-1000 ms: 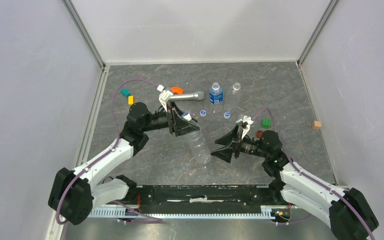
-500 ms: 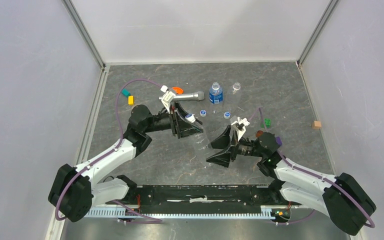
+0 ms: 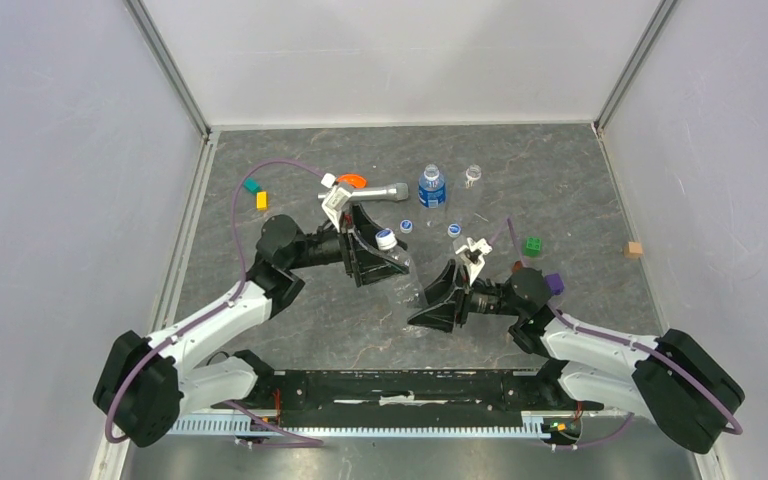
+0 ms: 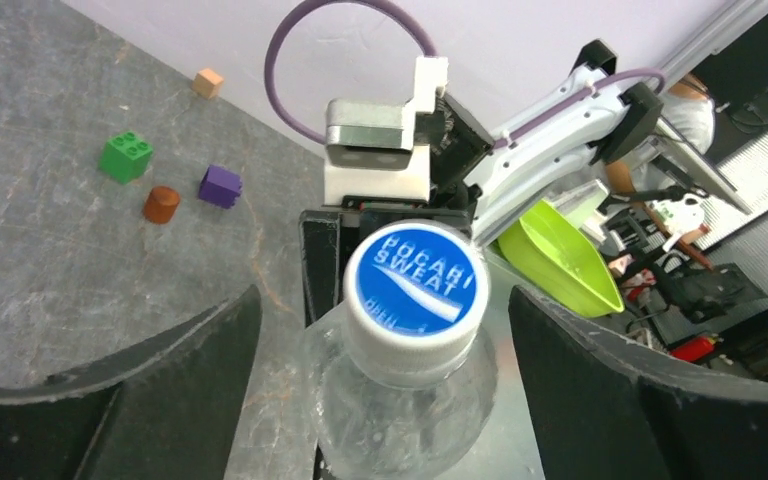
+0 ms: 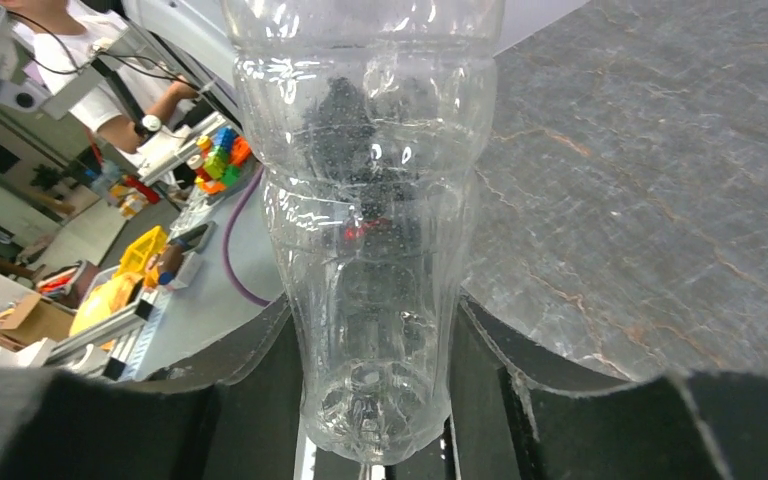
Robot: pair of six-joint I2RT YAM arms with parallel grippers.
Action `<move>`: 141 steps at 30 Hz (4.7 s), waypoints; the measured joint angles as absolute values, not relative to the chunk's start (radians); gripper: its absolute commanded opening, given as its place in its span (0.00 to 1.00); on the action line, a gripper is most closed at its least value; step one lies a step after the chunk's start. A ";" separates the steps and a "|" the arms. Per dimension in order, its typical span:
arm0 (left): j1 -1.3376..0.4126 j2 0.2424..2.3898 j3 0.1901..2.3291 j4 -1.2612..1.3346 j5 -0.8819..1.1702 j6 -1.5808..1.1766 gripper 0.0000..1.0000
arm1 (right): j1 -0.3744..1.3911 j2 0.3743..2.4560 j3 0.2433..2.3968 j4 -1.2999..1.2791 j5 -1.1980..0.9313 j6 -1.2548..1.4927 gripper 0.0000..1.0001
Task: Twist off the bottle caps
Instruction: Pick up the plastic bottle from the corner of the board, then unscrew the bottle cap from the plastic bottle.
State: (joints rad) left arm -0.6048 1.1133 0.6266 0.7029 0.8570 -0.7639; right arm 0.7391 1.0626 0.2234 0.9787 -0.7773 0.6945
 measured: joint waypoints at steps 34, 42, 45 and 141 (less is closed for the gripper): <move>-0.799 1.125 0.353 1.073 0.364 -0.806 1.00 | 0.797 1.155 0.149 1.264 -0.503 0.859 0.42; -0.812 1.192 0.367 1.073 0.386 -0.828 0.81 | 0.799 1.168 0.149 1.272 -0.503 0.860 0.42; -0.816 1.205 0.382 1.080 0.399 -0.837 0.61 | 0.799 1.174 0.149 1.271 -0.503 0.862 0.42; -0.990 1.132 0.728 -0.247 0.271 -0.033 0.55 | 0.748 0.820 0.215 0.658 -0.313 0.762 0.21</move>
